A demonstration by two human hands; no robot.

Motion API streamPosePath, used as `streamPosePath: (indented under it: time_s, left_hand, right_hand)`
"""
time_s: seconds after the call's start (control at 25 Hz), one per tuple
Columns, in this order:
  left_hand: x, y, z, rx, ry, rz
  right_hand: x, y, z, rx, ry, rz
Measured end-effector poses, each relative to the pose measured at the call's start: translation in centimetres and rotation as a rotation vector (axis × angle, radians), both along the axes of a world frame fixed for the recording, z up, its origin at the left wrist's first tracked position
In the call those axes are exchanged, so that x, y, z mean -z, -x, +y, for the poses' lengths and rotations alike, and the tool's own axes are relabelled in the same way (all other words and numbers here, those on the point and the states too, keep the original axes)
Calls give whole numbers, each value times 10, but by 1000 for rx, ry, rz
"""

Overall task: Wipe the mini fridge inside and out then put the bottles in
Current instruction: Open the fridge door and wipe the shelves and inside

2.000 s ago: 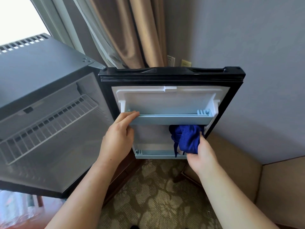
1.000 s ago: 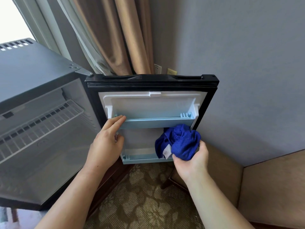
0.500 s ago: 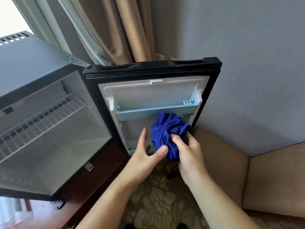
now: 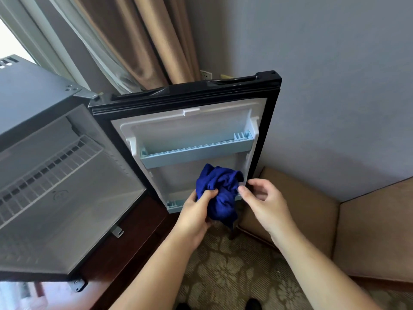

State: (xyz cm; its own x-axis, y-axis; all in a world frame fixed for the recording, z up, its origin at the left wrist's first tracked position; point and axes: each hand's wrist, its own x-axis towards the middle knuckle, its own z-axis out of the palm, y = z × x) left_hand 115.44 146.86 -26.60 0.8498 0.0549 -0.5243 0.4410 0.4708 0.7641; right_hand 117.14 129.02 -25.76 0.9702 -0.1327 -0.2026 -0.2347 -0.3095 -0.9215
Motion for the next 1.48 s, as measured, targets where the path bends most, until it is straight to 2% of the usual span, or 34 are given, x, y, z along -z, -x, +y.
streamPosePath:
  time_s: [0.08, 0.16, 0.36, 0.52, 0.72, 0.84, 1.0, 1.12, 1.28, 1.48]
  left_hand:
    - [3, -10, -5, -54, 8, 106]
    - [5, -17, -10, -48, -4, 112]
    - [-3, -41, -35, 80, -136, -58]
    - [-10, -60, -48, 105, -279, -96]
    - [-15, -62, -63, 245, -418, -180]
    - [-10, -55, -71, 313, -415, -138]
    - [-2, -41, -65, 56, -362, 25]
    - [-12, -50, -58, -54, -415, 9]
    - [-30, -79, -67, 153, -516, -119]
    - [-18, -78, -84, 364, -621, -190]
  right_hand:
    - [1, -11, -19, 106, 3, -22]
    - [-3, -29, -37, 133, -7, -76]
    - [-20, -80, -64, 46, -99, -131]
    - [-39, -107, -69, -98, -110, -159]
    - [-24, -102, -67, -61, -226, -44]
    - [-4, -91, -72, -53, -264, 31]
    - [8, -89, -84, -26, -271, 99]
    - [15, -84, -89, -1, -275, 127]
    - [28, -71, -93, 53, -317, 190]
    - [32, -58, -102, 127, -343, 218]
